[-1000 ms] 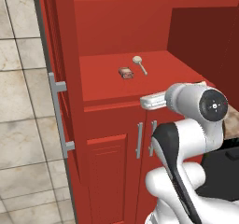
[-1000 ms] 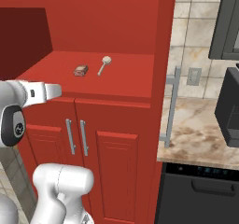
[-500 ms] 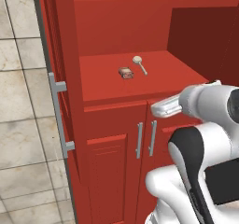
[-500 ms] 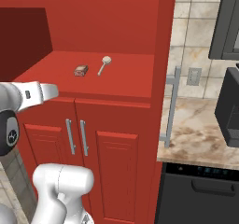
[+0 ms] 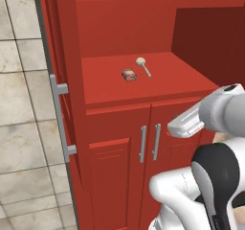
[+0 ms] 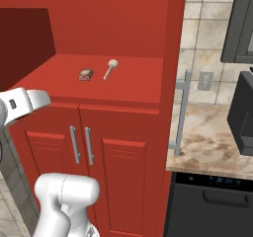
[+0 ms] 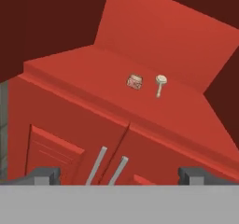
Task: Pick up the bar soap and dish brush from the sink, and place them back in the cabinet, and close the cabinet doors.
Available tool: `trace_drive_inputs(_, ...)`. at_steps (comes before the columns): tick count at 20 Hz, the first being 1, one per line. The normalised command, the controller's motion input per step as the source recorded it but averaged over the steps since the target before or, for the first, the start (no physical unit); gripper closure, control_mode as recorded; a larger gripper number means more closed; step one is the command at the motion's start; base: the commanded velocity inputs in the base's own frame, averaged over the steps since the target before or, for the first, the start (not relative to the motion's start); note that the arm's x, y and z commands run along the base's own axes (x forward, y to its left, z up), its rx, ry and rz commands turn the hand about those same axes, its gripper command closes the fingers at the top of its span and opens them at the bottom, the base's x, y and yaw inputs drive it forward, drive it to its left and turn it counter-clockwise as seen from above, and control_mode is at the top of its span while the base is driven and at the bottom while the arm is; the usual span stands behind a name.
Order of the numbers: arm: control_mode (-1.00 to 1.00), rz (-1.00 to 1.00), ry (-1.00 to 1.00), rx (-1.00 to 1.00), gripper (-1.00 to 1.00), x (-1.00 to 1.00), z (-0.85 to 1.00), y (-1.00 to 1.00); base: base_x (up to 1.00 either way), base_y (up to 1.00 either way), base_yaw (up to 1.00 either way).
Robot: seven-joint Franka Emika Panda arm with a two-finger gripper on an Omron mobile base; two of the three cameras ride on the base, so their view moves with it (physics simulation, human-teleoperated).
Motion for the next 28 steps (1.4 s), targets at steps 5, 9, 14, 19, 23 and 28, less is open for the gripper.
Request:
trace_drive_inputs(5,-1.0,0.12,0.0,-0.15,-1.0,-0.49,0.0,0.0,0.0,0.0,0.0)
trace_drive_inputs(9,-1.0,0.07,0.0,-0.15,-1.0,-0.54,0.0,0.0,0.0,0.0,0.0)
trace_drive_inputs(14,-1.0,0.04,-0.01,-0.18,-1.0,-0.39,0.0,0.03,0.0,0.0,0.0)
trace_drive_inputs(19,-1.0,0.0,-0.03,-0.21,-1.0,-0.27,0.0,0.2,0.0,0.0,0.0)
trace_drive_inputs(23,-1.0,0.0,-0.01,-0.19,-1.0,-0.18,0.0,0.26,0.0,0.0,0.0)
trace_drive_inputs(28,-1.0,0.0,-0.01,-0.12,-1.0,-0.2,0.04,0.18,0.0,0.0,0.0)
